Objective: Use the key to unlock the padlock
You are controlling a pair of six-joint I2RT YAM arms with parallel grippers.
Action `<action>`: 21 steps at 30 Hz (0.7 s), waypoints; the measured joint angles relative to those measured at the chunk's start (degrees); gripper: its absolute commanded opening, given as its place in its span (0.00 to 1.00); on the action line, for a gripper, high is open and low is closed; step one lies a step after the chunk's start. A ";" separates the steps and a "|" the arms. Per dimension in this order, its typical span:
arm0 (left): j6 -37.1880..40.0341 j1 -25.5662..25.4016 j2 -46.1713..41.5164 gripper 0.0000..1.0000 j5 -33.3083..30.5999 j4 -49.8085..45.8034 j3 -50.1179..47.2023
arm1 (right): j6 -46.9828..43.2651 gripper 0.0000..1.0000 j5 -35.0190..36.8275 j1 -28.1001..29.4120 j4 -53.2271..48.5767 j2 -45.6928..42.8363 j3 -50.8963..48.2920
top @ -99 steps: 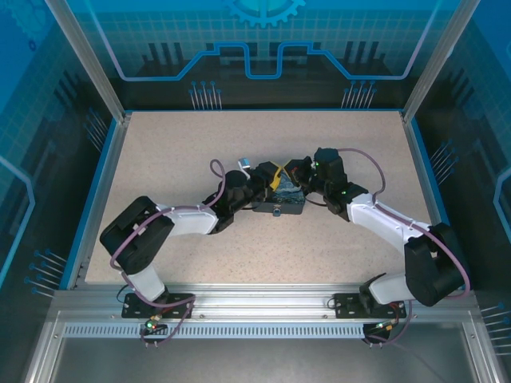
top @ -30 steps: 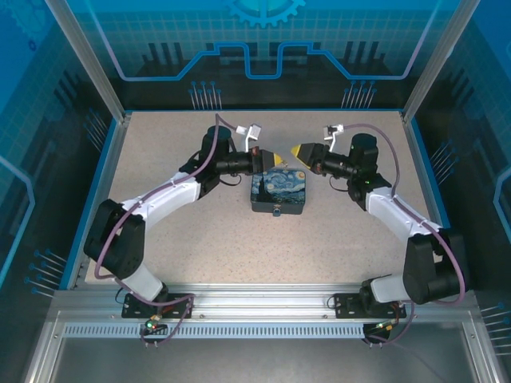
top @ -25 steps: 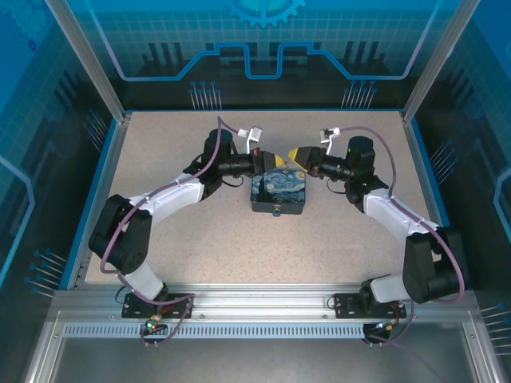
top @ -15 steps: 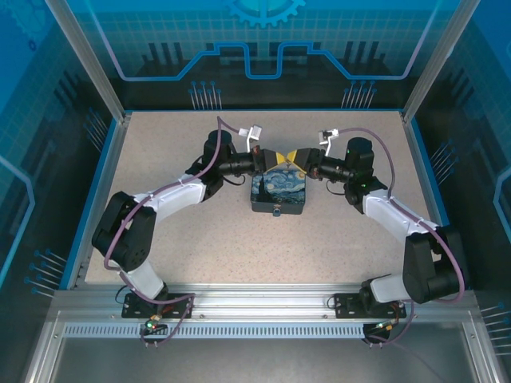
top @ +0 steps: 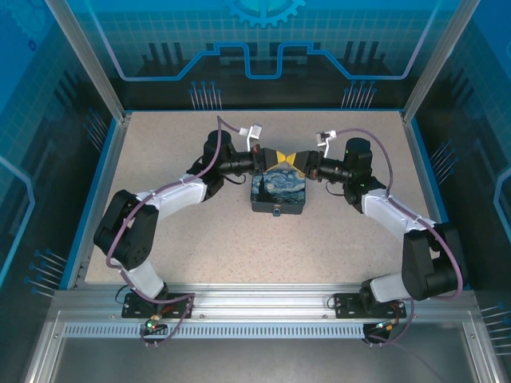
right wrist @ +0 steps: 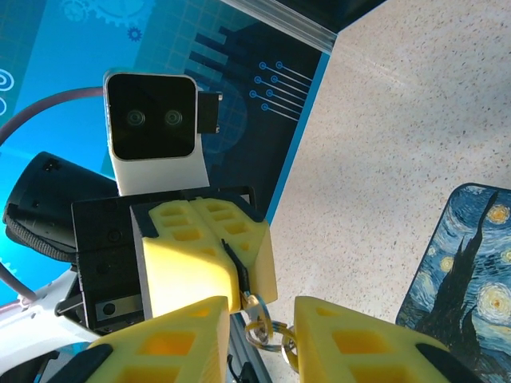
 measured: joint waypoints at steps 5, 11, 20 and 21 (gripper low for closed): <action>-0.02 0.00 0.70 0.00 0.44 0.22 0.00 | -1.16 0.19 -0.68 -0.02 -0.70 0.00 -0.02; -0.04 0.07 0.76 0.00 0.87 0.39 0.00 | -1.70 0.11 -0.87 -0.02 -1.09 0.00 -0.13; -0.52 0.17 1.46 0.00 1.44 0.66 0.00 | -2.12 0.00 -1.33 -0.72 -1.57 0.00 -0.59; -0.66 0.17 1.57 0.00 1.51 0.66 0.00 | -2.16 0.00 -1.53 -0.92 -1.70 0.00 -0.61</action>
